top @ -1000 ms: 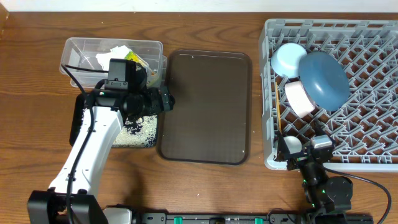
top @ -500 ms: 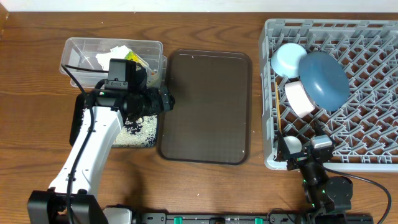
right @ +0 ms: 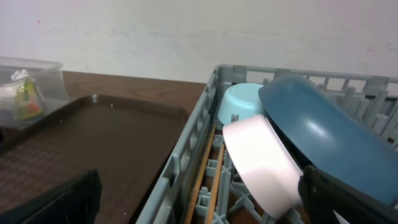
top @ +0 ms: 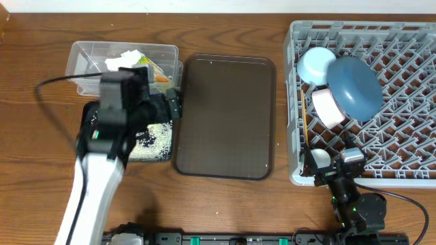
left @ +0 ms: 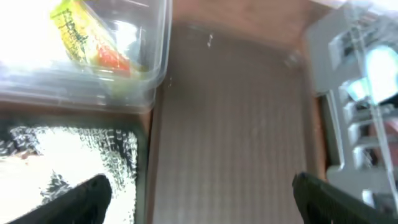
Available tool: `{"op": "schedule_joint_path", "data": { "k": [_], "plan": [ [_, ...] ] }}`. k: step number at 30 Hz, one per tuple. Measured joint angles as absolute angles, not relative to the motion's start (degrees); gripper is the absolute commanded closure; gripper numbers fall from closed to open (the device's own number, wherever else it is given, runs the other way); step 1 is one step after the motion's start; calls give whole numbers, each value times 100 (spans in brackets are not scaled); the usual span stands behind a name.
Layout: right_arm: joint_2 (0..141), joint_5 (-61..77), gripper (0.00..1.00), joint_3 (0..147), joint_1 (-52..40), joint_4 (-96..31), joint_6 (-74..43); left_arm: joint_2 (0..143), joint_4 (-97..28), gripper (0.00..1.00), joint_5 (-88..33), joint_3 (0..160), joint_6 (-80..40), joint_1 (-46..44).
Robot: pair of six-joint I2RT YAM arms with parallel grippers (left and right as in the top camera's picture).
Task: Sort waste into correct bins and load items into the dishwasher rack
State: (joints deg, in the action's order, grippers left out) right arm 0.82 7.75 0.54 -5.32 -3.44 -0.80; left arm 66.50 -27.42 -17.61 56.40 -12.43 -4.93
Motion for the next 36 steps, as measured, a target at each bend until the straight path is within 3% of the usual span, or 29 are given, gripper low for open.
{"op": "schedule_joint_path", "data": {
  "k": [19, 28, 36],
  "plan": [
    [69, 775, 1, 51, -532, -344, -80, 1837, -600, 4, -1308, 1533, -923, -51],
    [69, 775, 1, 51, -532, -342, -80, 617, -537, 4, -1308, 375, -913, 1],
    [67, 775, 1, 49, -532, -340, -80, 106, -351, 4, -1288, 248, -897, 1]
  ]
}}
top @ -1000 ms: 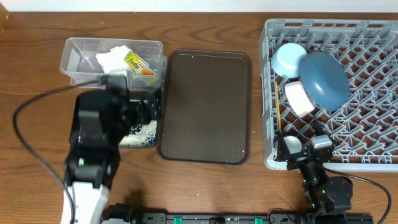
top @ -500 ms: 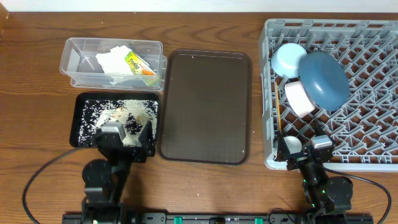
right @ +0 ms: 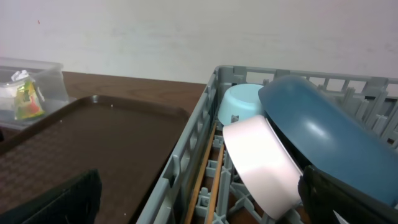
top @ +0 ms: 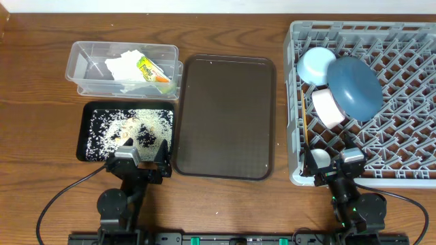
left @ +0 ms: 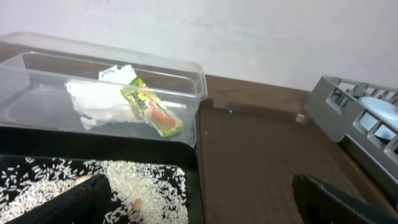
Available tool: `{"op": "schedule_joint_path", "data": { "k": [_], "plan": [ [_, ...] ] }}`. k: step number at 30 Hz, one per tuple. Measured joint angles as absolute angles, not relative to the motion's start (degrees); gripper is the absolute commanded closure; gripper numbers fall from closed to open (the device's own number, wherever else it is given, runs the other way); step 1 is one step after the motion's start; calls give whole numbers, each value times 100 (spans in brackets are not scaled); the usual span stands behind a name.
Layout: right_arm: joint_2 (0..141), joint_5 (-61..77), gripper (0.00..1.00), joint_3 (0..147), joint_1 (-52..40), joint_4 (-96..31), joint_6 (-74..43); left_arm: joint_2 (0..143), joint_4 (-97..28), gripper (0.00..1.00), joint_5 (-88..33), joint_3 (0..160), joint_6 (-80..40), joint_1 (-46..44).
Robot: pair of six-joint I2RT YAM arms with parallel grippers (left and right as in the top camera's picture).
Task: Sort waste into correct bins and load items into the dishwasher rack
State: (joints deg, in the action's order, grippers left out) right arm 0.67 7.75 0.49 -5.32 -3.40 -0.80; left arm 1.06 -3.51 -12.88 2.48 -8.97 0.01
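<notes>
A clear bin (top: 122, 68) at the back left holds crumpled white paper (left: 99, 102) and a yellow-green wrapper (left: 149, 109). In front of it, a black tray (top: 92, 139) is strewn with rice (left: 143, 183). The grey dishwasher rack (top: 294, 102) on the right carries a light blue bowl (top: 315, 64), a dark blue bowl (top: 354, 88) and a pale pink cup (top: 327, 107). My left gripper (top: 143, 163) is open at the table's front edge, just before the black tray. The right gripper (top: 334, 163) is open at the rack's near left corner.
A bare brown serving tray (top: 225, 116) lies between the bins and the rack. Two wooden sticks (right: 208, 180) lie along the rack's left side. The rack's wall (right: 186, 155) stands just ahead of the right gripper.
My left arm was stretched out over the black tray and clear bin; now it is back at the front table edge, gripper open. The right arm has not moved.
</notes>
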Motion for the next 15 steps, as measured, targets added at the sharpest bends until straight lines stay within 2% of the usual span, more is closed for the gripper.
{"op": "schedule_joint_path", "data": {
  "k": [15],
  "plan": [
    [67, 775, 1, 49, -532, -340, -82, 69, -349, 4, -1288, 248, -895, 1]
  ]
}}
